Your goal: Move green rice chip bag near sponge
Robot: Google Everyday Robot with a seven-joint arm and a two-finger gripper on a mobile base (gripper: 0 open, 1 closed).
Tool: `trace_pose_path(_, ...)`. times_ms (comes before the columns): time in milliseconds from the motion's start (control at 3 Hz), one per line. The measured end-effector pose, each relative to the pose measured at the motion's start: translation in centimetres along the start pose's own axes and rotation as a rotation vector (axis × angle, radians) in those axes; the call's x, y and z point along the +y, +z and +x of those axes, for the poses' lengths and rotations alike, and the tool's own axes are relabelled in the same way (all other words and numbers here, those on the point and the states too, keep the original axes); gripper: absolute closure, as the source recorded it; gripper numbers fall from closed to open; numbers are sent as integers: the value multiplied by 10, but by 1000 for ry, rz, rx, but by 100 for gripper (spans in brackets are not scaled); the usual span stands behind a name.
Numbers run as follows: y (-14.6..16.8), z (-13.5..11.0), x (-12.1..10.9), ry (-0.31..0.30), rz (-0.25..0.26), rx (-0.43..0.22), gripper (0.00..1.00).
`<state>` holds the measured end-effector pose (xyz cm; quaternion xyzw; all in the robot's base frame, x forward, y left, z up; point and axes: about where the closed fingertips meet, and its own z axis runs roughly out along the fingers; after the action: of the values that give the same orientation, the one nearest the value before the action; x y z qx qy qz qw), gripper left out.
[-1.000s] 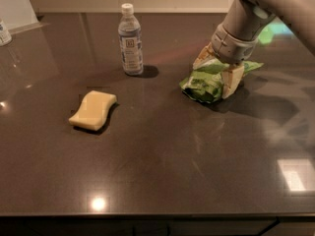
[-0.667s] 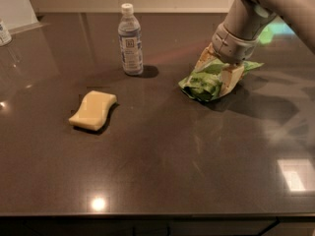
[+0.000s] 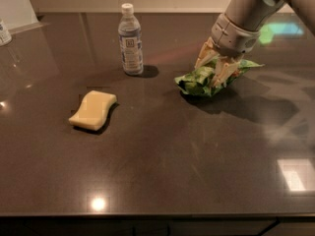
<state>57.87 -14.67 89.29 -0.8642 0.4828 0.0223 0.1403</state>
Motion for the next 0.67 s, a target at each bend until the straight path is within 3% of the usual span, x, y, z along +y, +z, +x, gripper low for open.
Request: trace_pose_path(667,-33,-81,-21,174,26,-87,100)
